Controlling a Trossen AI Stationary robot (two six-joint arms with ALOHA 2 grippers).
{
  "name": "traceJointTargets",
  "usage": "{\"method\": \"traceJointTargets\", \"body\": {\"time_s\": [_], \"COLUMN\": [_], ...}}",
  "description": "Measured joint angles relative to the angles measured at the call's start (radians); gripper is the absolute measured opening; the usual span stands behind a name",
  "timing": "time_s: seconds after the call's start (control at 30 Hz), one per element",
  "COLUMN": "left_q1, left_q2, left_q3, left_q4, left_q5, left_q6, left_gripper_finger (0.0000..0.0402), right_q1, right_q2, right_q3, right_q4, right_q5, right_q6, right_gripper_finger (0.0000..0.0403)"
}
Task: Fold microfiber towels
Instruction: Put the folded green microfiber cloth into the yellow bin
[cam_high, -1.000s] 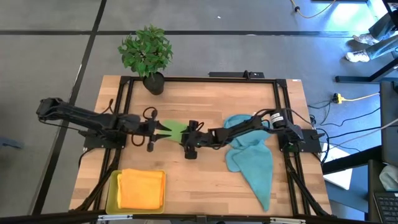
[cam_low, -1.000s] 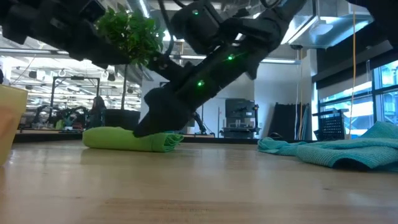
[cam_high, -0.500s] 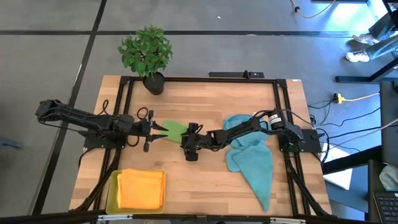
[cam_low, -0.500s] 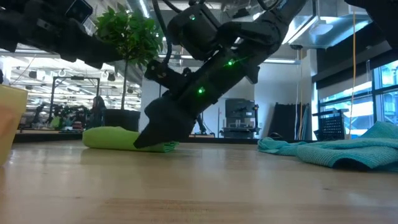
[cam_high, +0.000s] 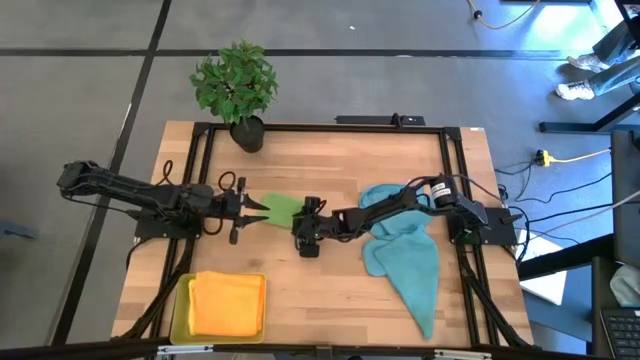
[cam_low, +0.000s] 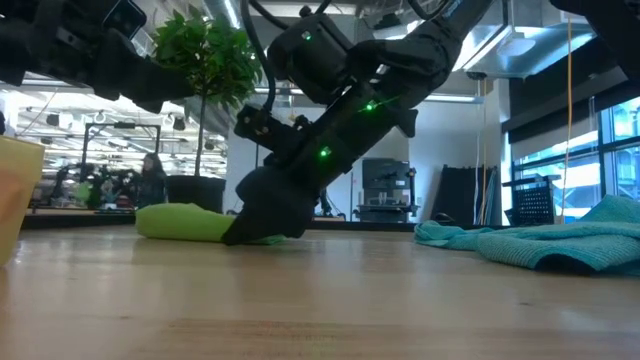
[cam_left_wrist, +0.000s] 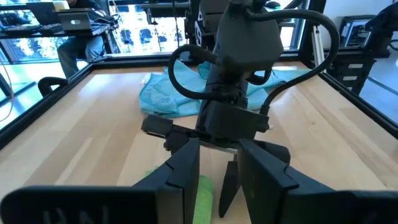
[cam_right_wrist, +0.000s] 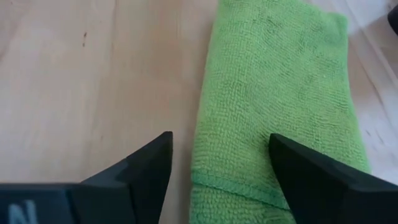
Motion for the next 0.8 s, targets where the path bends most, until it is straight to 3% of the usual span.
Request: {"method": "traceJointTargets", "body": {"time_s": [0.23,0.53,0.67,0.8], "left_q1": [0.0,0.0,-0.002,-0.002], "left_q2": [0.0,0.004,0.012,0.034], "left_q3": [0.0,0.0,0.0,0.001], "left_q4": [0.0,-0.002,-0.01,-0.038], "left_q5": [0.003,0.036,0.052,0.099], "left_q6": [0.0,0.014,0.055,0.085], "left_gripper_finger": [0.0099,0.0099,0.0099,0.0105], "right_q1": [-0.003,-0.011,-0.023,-0.045], "right_q2": [0.0,0.001,-0.007,-0.033], "right_q3": [0.0,-0.003,-0.005,-0.007], "right_q4": [-0.013,-0.027,-0.031,-0.042], "right_q5": [0.006,0.041,0.031,-0.049], "right_q6": [-0.023,-0.031,0.012,0.082], "right_gripper_finger": [0.0193,0.0026,0.0019,0.0017]}}
